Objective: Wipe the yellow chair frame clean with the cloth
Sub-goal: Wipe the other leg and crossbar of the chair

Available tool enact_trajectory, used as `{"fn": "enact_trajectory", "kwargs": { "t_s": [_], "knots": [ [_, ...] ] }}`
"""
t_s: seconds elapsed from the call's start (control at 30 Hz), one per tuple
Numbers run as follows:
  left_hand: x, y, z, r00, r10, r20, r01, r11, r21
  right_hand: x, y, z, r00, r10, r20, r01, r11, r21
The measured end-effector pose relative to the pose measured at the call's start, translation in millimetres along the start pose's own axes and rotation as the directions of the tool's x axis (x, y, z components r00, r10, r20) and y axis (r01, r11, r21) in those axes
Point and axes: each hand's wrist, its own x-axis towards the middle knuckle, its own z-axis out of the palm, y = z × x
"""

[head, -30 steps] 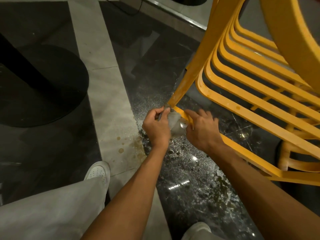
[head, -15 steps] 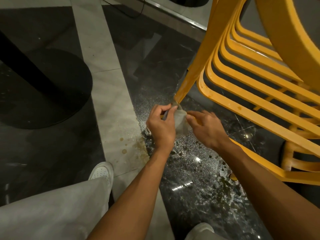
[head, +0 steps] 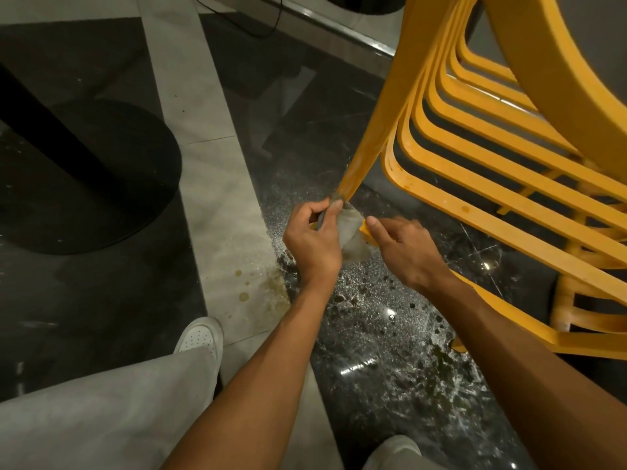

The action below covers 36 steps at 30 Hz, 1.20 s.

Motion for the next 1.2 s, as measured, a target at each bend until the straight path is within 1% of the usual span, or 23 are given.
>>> {"fn": "enact_trajectory", "kwargs": {
  "t_s": [0.1,0.27,0.4,0.47,0.63,0.77,0.9,0.97,1.1,1.2],
  "knots": [
    [2.1,8.8,2.4,0.998,0.069,0.007,-0.069,0.997,-0.03,0.1,-0.5,0.0,1.0,-0.001,0.001,0.001,1.0,0.014],
    [3.8,-0.5,-4.6,0.999,0.034,0.035,-0.035,0.999,0.015,-3.8,-5.5,-2.5,0.999,0.046,-0.009,-0.045,0.997,0.056],
    [6.6,18.3,-3.7,0.984,0.177,0.013,-0.177,0.984,0.013,-4.3,-7.2,-4.0,0.999,0.049,-0.005,-0.049,0.996,0.071],
    [7.6,21.5,-2.8,0.977,0.211,0.019,-0.211,0.977,0.004,-4.5,-7.5,-4.5,0.999,0.054,-0.002,-0.054,0.996,0.076],
    [6.7,17.1,-7.5,0.987,0.156,0.038,-0.158,0.986,0.046,-9.4,-14.9,-10.7,0.997,0.082,0.016,-0.083,0.99,0.117],
    [8.4,34.7,-3.5,0.978,0.204,0.034,-0.204,0.979,-0.019,-12.3,-20.4,-16.0,0.995,0.083,0.058,-0.092,0.982,0.163],
    [5.9,26.8,-9.0,0.992,0.11,0.058,-0.111,0.993,0.025,-18.7,-26.6,-22.0,0.988,0.12,0.097,-0.136,0.974,0.183],
    [5.9,30.0,-10.2,0.995,0.089,0.051,-0.091,0.995,0.033,-21.8,-30.9,-27.5,0.985,0.136,0.106,-0.153,0.971,0.181],
    [8.2,55.4,-5.7,0.987,0.159,0.032,-0.158,0.987,-0.036,-27.2,-46.2,-45.8,0.997,0.048,0.058,-0.061,0.966,0.252],
    [6.2,55.0,-6.1,0.993,0.108,0.043,-0.107,0.994,-0.021,-33.6,-59.6,-63.3,1.0,0.021,0.006,-0.021,0.934,0.357]
  ]
}}
